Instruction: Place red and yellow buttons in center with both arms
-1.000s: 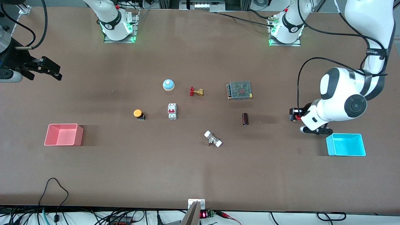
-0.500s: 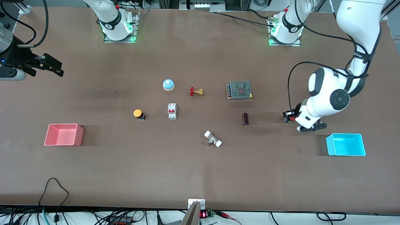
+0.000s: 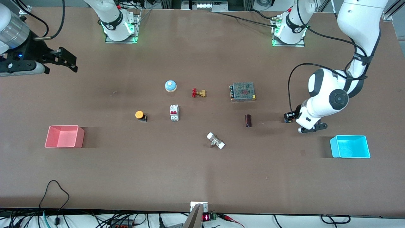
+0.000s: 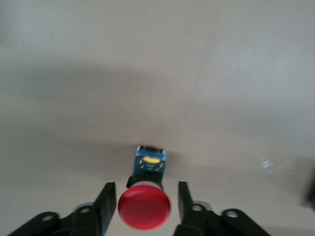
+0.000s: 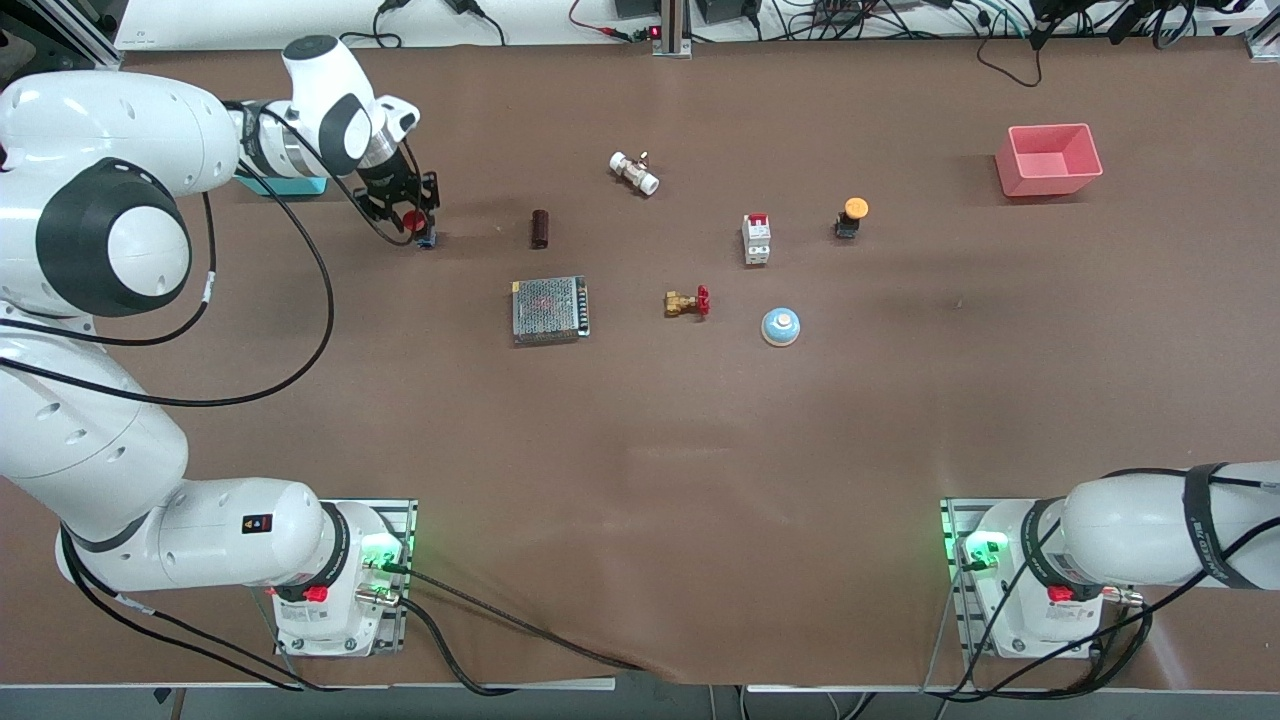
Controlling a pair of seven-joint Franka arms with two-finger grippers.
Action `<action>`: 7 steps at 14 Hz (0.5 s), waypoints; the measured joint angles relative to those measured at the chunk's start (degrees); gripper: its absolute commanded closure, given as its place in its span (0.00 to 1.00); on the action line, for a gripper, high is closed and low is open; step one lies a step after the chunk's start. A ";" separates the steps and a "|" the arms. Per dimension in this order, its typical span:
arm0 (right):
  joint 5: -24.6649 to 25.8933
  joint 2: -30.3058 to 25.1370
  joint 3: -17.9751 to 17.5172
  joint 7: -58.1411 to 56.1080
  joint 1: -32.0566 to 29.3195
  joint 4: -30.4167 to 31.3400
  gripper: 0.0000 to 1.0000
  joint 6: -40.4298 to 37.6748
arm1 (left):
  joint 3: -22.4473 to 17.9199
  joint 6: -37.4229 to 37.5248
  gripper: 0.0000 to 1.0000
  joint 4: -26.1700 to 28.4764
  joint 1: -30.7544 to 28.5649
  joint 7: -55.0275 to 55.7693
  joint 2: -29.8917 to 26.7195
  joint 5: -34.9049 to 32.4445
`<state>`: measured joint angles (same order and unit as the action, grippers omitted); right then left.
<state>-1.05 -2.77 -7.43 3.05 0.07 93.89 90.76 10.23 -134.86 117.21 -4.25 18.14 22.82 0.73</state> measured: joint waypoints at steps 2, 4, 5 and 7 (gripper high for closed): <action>0.00 0.00 0.09 0.00 -0.01 0.03 0.00 0.00 | -0.25 1.27 0.00 -3.57 -0.01 0.00 -2.91 0.00; 0.00 0.00 0.15 0.00 -0.02 0.05 0.00 0.00 | -1.27 7.88 0.00 -9.56 0.01 -1.03 -5.87 -0.02; 0.00 0.00 0.16 0.00 -0.02 0.05 0.00 0.00 | -2.29 11.79 0.00 -13.16 0.00 -2.70 -6.90 -0.03; 0.00 0.00 0.17 0.00 -0.02 0.07 0.00 -0.01 | -4.81 18.02 0.00 -20.11 -0.08 -7.43 -7.92 -0.03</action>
<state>-1.05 -2.77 -7.26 3.05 0.05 93.95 90.75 5.42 -116.84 97.10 -4.33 10.71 14.90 0.70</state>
